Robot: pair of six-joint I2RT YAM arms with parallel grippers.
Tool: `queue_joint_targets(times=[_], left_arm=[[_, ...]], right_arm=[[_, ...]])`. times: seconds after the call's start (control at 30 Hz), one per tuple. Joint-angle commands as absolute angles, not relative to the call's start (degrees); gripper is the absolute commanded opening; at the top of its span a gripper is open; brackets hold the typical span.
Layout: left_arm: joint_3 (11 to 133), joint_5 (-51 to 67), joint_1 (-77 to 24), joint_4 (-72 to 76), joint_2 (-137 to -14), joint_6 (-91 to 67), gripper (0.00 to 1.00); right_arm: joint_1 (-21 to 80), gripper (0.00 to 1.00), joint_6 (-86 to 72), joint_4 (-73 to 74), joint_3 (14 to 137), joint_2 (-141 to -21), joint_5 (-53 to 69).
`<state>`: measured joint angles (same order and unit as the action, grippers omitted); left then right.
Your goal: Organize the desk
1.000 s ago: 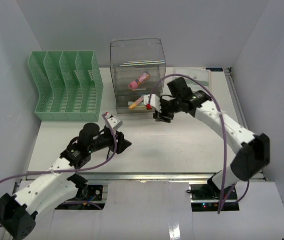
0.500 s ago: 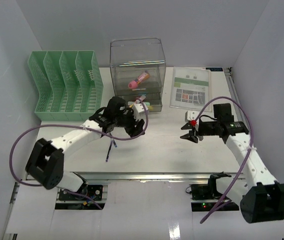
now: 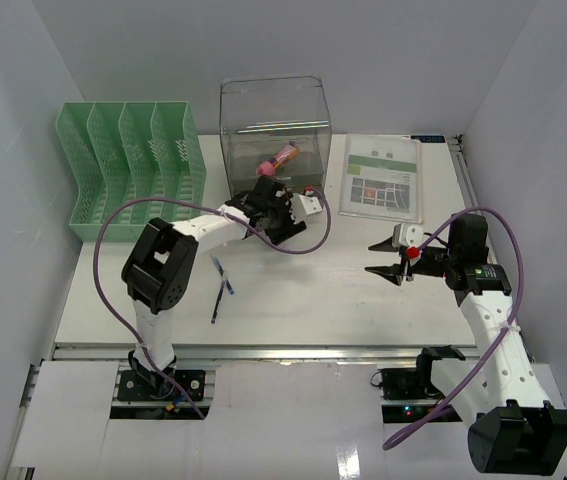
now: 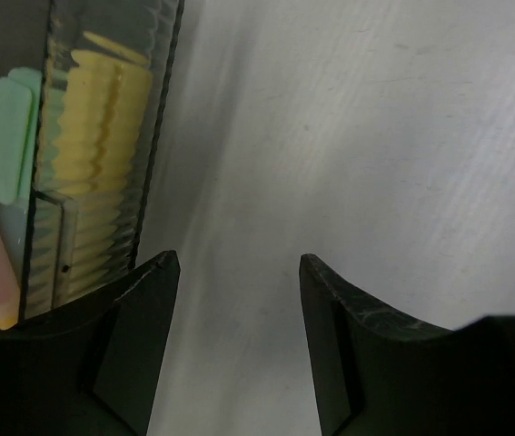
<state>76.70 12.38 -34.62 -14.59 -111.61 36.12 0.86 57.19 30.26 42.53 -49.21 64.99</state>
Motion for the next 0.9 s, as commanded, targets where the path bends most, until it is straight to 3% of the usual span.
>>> queue_joint_targets(times=[0.0,0.17,0.4,0.63,0.87], left_arm=[[78.8,1.5,-33.6,-7.1,-111.7,38.6,0.69],[81.5,-2.1,-33.1,-4.0,-113.2,38.1,0.76],[82.4,-2.3,-32.7,-3.6,-112.9,35.5,0.79],[73.7,6.2,-32.7,-0.7,-104.0,28.8,0.79],[56.7,11.0,-32.5,13.8,-91.4,1.5,0.80]], right_arm=[[0.7,0.53,56.1,28.7,42.5,-49.2,67.3],[0.7,0.52,55.8,28.7,42.5,-49.7,66.9],[0.7,0.52,55.8,28.7,42.4,-50.6,66.0],[0.7,0.52,55.5,28.7,42.3,-51.3,65.8],[0.7,0.52,55.1,28.6,42.2,-51.9,65.7]])
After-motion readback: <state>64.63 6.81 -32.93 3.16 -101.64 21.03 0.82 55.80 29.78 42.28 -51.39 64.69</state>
